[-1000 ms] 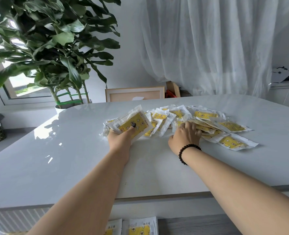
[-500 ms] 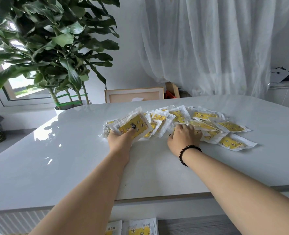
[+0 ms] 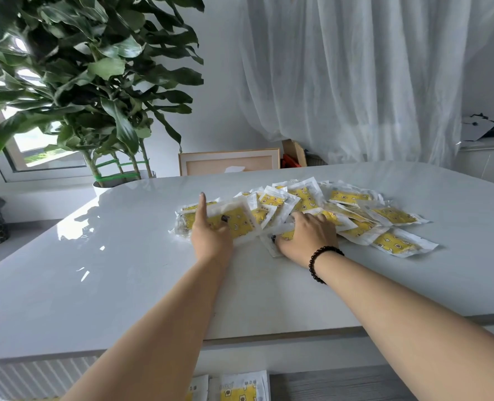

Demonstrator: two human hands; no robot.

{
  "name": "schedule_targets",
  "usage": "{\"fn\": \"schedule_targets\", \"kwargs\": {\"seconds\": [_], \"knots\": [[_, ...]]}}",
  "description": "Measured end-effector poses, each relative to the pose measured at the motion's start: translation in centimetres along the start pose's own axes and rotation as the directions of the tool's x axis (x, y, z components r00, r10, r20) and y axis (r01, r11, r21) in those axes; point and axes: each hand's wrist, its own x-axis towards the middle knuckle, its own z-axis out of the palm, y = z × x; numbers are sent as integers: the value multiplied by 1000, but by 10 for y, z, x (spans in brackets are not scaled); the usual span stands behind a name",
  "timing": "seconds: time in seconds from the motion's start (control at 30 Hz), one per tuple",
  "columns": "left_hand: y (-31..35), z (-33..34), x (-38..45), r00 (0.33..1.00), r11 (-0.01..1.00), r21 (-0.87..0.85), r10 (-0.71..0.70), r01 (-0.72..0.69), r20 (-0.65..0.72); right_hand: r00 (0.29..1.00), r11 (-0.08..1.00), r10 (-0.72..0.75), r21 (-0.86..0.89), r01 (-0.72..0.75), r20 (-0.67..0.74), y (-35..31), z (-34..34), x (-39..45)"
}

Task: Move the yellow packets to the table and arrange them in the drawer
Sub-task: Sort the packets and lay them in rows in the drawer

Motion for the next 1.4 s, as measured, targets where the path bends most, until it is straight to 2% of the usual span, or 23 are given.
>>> {"fn": "schedule_targets", "kwargs": {"seconds": [0.1, 0.23, 0.3, 0.4, 0.53, 0.63, 0.7, 0.77, 0.87, 1.0, 1.07, 1.2, 1.3, 1.4], "knots": [[-8, 2, 6, 999, 1000, 23, -3, 4, -48, 1000, 999, -3, 42, 4, -23, -1, -2, -1], [-6, 9, 5, 997, 985, 167, 28, -41, 77, 993, 969, 98, 235, -81, -60, -2, -5, -3], [-6, 10, 4, 995, 977, 205, 43, -61, 89, 981, 959, 181, 235, -161, -66, -4, -5, -4], [-5, 8, 5, 997, 976, 210, 50, -62, 65, 965, 953, 262, 155, -262, 24, -6, -9, -2], [-4, 8, 2, 997, 976, 210, 54, -64, 52, 937, 914, 299, 229, -336, 182, 0, -24, 6], [-3, 8, 2, 997, 975, 214, 50, -59, 51, 946, 863, 303, 387, -324, 117, 7, -18, 1], [-2, 8, 1, 997, 976, 212, 42, -54, 58, 948, 764, 316, 598, -242, -21, 10, -13, 0], [-2, 9, 1, 997, 979, 195, 37, -50, 72, 937, 608, 337, 781, -142, -92, 12, -11, 2], [1, 10, -2, 988, 984, 159, 60, -82, 140, 946, 354, 324, 928, -121, 0, 12, -13, 3], [6, 7, -12, 934, 978, 136, 101, -156, 344, 940, 185, 323, 968, -172, 105, 16, -8, 8], [6, 7, -13, 915, 980, 134, 81, -145, 395, 948, 215, 291, 958, -192, 124, 17, -6, 9], [4, 7, -10, 913, 977, 181, 29, -112, 406, 977, 447, 187, 878, -173, 98, 12, -7, 4], [0, 9, -6, 949, 990, 126, 12, -55, 314, 973, 561, 228, 814, -150, 23, 8, -8, 3], [-4, 9, 1, 992, 998, 68, 9, -17, 129, 913, 747, 368, 641, -176, -177, 9, -6, 7]]}}
